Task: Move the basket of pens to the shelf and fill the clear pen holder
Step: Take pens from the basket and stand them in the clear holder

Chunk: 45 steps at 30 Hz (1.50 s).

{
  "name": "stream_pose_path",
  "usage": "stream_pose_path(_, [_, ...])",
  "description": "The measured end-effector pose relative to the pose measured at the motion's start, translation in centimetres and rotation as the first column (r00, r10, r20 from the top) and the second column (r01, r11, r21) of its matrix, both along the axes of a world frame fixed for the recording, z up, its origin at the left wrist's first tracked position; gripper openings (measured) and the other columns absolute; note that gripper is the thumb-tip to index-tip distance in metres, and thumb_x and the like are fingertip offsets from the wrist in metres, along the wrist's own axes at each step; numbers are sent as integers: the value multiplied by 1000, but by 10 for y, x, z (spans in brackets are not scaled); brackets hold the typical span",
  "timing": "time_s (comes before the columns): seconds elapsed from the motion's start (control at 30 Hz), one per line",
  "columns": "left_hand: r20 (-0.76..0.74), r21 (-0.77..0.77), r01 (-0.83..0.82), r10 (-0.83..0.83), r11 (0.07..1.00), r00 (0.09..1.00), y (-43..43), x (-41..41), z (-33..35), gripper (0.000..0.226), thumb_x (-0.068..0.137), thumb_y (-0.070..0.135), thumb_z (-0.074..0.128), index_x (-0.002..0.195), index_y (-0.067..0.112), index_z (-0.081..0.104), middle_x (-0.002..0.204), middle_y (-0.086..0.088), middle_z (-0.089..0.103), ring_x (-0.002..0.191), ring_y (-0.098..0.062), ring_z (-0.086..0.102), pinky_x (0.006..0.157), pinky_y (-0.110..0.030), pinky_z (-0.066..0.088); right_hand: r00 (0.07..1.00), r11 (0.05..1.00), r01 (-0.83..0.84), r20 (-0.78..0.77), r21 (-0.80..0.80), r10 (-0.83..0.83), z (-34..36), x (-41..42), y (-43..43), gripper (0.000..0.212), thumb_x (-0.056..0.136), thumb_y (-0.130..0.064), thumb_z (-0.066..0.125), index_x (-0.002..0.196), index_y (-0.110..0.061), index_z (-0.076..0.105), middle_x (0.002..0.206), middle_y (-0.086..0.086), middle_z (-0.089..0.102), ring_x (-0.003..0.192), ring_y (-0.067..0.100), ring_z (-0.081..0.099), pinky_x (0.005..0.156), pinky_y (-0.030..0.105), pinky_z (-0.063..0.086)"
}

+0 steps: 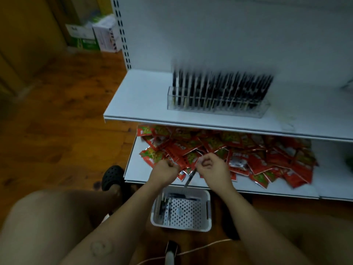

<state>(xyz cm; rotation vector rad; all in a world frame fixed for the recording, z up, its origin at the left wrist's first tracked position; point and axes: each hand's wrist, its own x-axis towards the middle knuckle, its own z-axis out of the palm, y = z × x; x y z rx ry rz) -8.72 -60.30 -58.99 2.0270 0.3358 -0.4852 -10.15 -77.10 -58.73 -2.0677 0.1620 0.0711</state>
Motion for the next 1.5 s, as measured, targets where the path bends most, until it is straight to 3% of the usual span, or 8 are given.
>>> stream_pose_path(0.17, [128, -73, -10, 19, 997, 992, -8, 13, 55, 19, 91, 27, 58, 80, 14, 63, 82, -8, 70, 72, -19, 60, 58, -24, 41, 959, 997, 65, 278, -41, -51, 69, 16, -12, 29, 89, -22, 67, 111, -34, 53, 69, -4, 64, 62, 2, 60, 55, 13, 45])
stream_pose_path(0.4, [246, -213, -81, 134, 974, 960, 4, 57, 129, 16, 93, 26, 59, 93, 11, 66, 83, -5, 71, 68, -16, 63, 59, -25, 45, 818, 984, 126, 575, -129, -29, 147, 55, -34, 25, 87, -22, 70, 106, -33, 60, 81, -17, 62, 76, -2, 62, 72, 15, 52])
stream_pose_path(0.6, [329, -141, -246, 280, 959, 902, 18, 108, 125, 26, 90, 32, 64, 106, 13, 57, 98, -6, 62, 92, -24, 61, 79, -41, 52, 663, 957, 288, 729, -38, -171, 172, 97, -48, 22, 88, -23, 69, 108, -24, 59, 78, -22, 60, 73, -4, 64, 71, 14, 54])
stream_pose_path(0.83, [338, -106, -285, 304, 953, 890, 9, 149, 118, 38, 93, 27, 60, 128, 15, 50, 114, -4, 55, 97, -22, 53, 80, -36, 49, 647, 954, 301, 735, -1, -204, 168, 134, -48, 21, 89, -22, 67, 110, -20, 62, 78, -20, 61, 72, -4, 63, 71, 14, 53])
stream_pose_path(1.17, [314, -135, -306, 333, 942, 889, 7, 160, 111, 25, 95, 19, 53, 120, 17, 55, 108, -5, 58, 87, -17, 56, 76, -36, 51, 673, 947, 320, 713, -43, -195, 171, 138, -52, 17, 88, -21, 66, 104, -21, 61, 74, -19, 60, 69, 3, 64, 68, 20, 53])
stream_pose_path(1.3, [329, -139, -282, 313, 949, 891, 7, 159, 109, 22, 95, 20, 53, 118, 18, 54, 95, -1, 57, 78, -11, 54, 75, -35, 52, 683, 939, 326, 714, -109, -155, 172, 130, -56, 14, 88, -23, 66, 102, -21, 61, 73, -23, 57, 67, -7, 60, 68, 9, 48])
stream_pose_path(1.4, [329, -138, -277, 308, 951, 893, 7, 156, 109, 24, 95, 20, 52, 119, 18, 54, 101, -3, 57, 83, -15, 56, 83, -41, 53, 763, 922, 263, 646, -284, -18, 169, 123, -58, 13, 90, -23, 63, 103, -21, 64, 77, -24, 56, 66, -3, 57, 69, 13, 49])
stream_pose_path(1.5, [328, -139, -278, 309, 950, 892, 7, 153, 108, 28, 94, 18, 52, 122, 18, 55, 108, -4, 56, 91, -18, 56, 87, -42, 54, 874, 925, 111, 479, -364, 83, 161, 116, -56, 39, 92, -26, 61, 129, -35, 53, 87, -18, 60, 77, 0, 60, 75, 22, 52])
